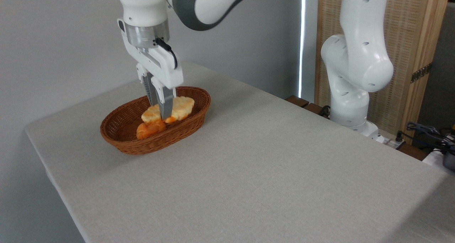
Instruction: Put bread into the basket
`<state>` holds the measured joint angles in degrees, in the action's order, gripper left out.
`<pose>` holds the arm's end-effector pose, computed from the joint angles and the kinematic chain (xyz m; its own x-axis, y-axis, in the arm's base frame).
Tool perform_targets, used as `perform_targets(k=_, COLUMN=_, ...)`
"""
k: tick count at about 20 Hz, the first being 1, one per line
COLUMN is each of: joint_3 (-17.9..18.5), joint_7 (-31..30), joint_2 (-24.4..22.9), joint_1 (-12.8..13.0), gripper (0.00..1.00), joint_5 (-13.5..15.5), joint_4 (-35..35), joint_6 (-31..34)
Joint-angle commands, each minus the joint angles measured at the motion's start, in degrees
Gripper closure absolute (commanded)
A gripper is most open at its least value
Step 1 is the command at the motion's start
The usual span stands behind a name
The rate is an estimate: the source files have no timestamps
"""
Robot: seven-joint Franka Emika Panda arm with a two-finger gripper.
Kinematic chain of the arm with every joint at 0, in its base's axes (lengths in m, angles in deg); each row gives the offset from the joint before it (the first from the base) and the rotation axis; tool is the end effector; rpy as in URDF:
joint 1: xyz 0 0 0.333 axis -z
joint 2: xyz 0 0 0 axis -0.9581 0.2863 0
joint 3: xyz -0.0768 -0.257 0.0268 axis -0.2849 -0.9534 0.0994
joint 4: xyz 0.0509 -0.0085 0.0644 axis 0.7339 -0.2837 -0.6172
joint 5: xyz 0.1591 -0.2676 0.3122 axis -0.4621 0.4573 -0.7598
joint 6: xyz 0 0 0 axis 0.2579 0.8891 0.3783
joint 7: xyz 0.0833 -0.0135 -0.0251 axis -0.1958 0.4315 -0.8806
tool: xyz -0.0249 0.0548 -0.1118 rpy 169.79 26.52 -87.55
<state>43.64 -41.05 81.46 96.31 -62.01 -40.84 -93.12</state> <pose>0.5727 -0.1992 0.4502 0.6955 -0.7016 0.1550 -0.7182 -0.6852 0.1210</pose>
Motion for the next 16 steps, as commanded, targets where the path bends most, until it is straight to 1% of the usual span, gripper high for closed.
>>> perform_targets(k=1, joint_3=-5.6, joint_7=-2.7, joint_2=0.9, joint_1=0.2, gripper=0.44, joint_5=0.6, joint_4=0.9, joint_6=0.6)
perform_targets(k=2, joint_3=-7.0, joint_7=-3.9, joint_2=1.3, joint_1=0.2, gripper=0.28, joint_5=0.2, joint_4=0.9, joint_6=0.4)
perform_targets(k=3, joint_3=-7.9, joint_7=-4.9, joint_2=1.6, joint_1=0.2, gripper=0.21, joint_5=0.0, joint_4=0.9, joint_6=0.2)
perform_targets(k=4, joint_3=-8.8, joint_7=-5.3, joint_2=1.8, joint_1=0.2, gripper=0.08, joint_5=-0.2, joint_4=0.9, joint_6=-0.4)
perform_targets(k=5, joint_3=-9.9, joint_7=-5.3, joint_2=2.1, joint_1=0.2, gripper=0.0, joint_5=-1.2, joint_4=0.9, joint_6=-0.6)
perform_targets(k=6, joint_3=-10.7, joint_7=-5.3, joint_2=2.4, joint_1=0.2, gripper=0.0, joint_5=-3.1, joint_4=1.0, joint_6=-0.7)
perform_targets(k=7, joint_3=-11.5, joint_7=-5.3, joint_2=2.5, joint_1=0.2, gripper=0.0, joint_5=-4.2, joint_4=0.9, joint_6=-0.8)
perform_targets(k=8, joint_3=-12.1, joint_7=-5.3, joint_2=2.7, joint_1=0.1, gripper=0.0, joint_5=-4.6, joint_4=0.9, joint_6=-0.8)
perform_targets(k=16, joint_3=-12.3, joint_7=-5.5, joint_2=2.7, joint_1=0.1, gripper=0.0, joint_5=-4.4, joint_4=0.9, joint_6=-0.7)
